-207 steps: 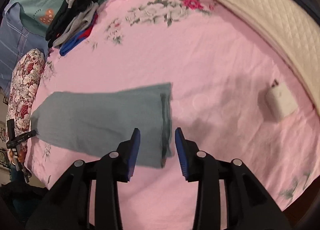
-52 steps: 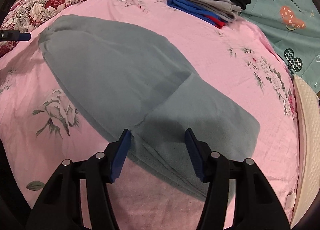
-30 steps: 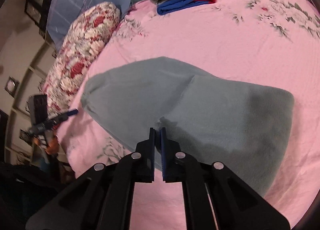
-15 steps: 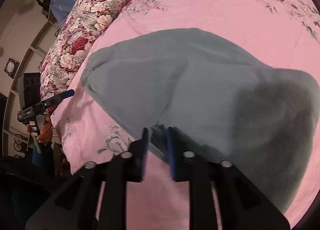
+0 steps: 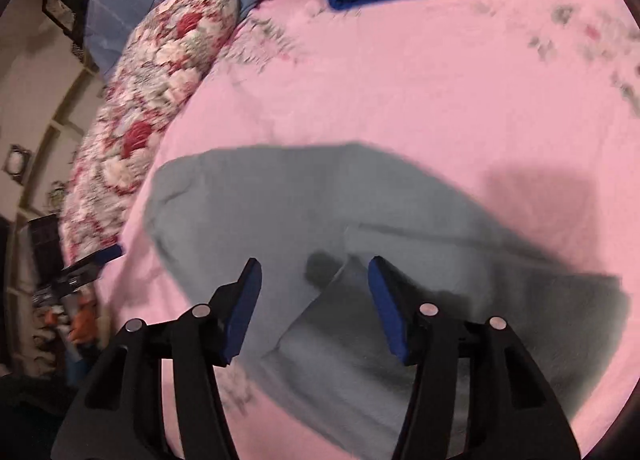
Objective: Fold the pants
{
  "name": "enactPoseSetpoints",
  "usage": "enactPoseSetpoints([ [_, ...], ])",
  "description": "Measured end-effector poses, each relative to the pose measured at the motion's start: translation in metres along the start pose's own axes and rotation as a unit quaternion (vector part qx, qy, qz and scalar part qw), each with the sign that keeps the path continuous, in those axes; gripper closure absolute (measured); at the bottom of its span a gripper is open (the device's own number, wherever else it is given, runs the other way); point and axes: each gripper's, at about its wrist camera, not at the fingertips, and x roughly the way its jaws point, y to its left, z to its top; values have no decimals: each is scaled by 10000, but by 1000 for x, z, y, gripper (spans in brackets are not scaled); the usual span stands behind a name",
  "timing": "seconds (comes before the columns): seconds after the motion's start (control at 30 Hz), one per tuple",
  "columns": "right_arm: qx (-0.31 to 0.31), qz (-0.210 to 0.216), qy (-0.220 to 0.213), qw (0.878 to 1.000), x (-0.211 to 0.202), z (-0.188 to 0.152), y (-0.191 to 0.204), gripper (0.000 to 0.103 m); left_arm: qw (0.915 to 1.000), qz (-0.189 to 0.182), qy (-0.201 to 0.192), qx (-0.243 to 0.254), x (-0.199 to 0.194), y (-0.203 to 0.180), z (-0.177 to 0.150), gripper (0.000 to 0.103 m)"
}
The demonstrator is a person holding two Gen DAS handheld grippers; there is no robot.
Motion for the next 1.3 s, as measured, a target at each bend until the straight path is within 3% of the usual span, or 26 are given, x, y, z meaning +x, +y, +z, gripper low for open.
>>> enactPoseSetpoints([
  [0.1, -1341, -63, -41, 9909, 2, -10, 67, 43, 9996, -8, -64, -269, -1, 8, 3, 16],
  [0.23, -2884, 140, 167, 9573, 29, -35, 150, 43, 9966, -140, 12, -810, 5, 19, 4, 16],
  [0.37, -3617, -525, 388, 9300, 71, -48, 175, 44, 9930, -218, 30, -1161, 7, 23, 2, 16],
  [0.43, -3530, -355, 380, 9342, 73, -43, 173, 48, 9914, -300, 37, -1276, 7, 24, 3, 16],
  [0.5, -3407, -350, 446, 9385, 75, -36, 168, 75, 9896, -385, 74, -1385, 11, 24, 4, 16],
  [0.6, -3351, -272, 460, 9407, 74, -34, 165, 81, 9871, -478, 126, -1524, 18, 22, 7, 16],
  [0.67, -3193, -90, 475, 9464, 71, -30, 162, 98, 9848, -578, 194, -1626, 25, 20, 8, 16],
  [0.77, -2889, 153, 354, 9566, 61, -20, 156, 98, 9809, -746, 266, -1778, 36, 16, 11, 16],
  [0.97, -2216, 595, 236, 9730, 52, 0, 136, 98, 9636, -1127, 372, -2397, 70, 16, 17, 15],
  [1.13, -1983, 841, 214, 9763, 49, 3, 130, 98, 9571, -1010, 128, -2711, 82, 15, 22, 14],
  [1.23, -1933, 905, 211, 9767, 48, 2, 128, 98, 9575, -835, -90, -2760, 86, 14, 27, 15],
  [1.3, -1998, 879, 263, 9755, 50, 0, 129, 98, 9584, -664, -212, -2766, 87, 14, 31, 22],
])
